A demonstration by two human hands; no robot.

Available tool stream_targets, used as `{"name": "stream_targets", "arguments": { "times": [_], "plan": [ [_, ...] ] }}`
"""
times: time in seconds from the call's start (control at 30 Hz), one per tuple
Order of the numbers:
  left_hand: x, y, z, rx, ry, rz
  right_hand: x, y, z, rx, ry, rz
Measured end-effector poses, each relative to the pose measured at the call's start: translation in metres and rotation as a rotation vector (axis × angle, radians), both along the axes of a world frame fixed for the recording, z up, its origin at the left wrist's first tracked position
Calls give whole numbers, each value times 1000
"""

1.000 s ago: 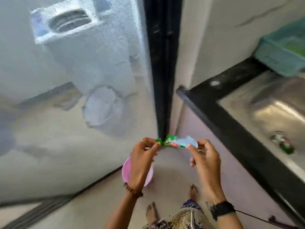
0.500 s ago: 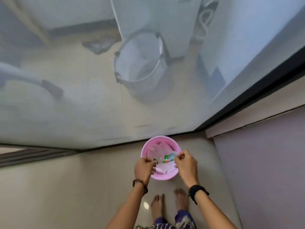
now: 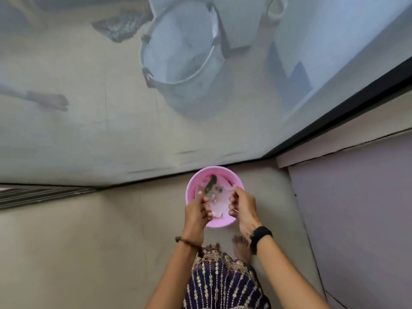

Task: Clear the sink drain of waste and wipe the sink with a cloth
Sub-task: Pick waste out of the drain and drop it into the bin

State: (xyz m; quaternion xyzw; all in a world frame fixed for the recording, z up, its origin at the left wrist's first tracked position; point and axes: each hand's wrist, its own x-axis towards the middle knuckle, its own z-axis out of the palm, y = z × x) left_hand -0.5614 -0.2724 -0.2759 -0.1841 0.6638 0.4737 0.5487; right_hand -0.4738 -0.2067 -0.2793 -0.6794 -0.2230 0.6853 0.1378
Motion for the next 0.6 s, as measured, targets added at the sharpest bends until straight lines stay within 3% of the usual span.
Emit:
{"name": "stream_targets", "arguments": {
  "times": [0.13, 0.27, 0.43, 0.6],
  "plan": [
    [19, 11, 134, 292, -279, 180, 21, 12, 142, -179, 413, -241],
    [64, 28, 287, 555, -456, 68, 73, 13, 299, -53, 723, -311],
    [115, 43, 399, 820, -559, -227, 136, 7, 404, 209, 881, -329],
    [191, 63, 450, 932, -639, -529, 220, -2, 463, 495, 892, -463]
  ]
}}
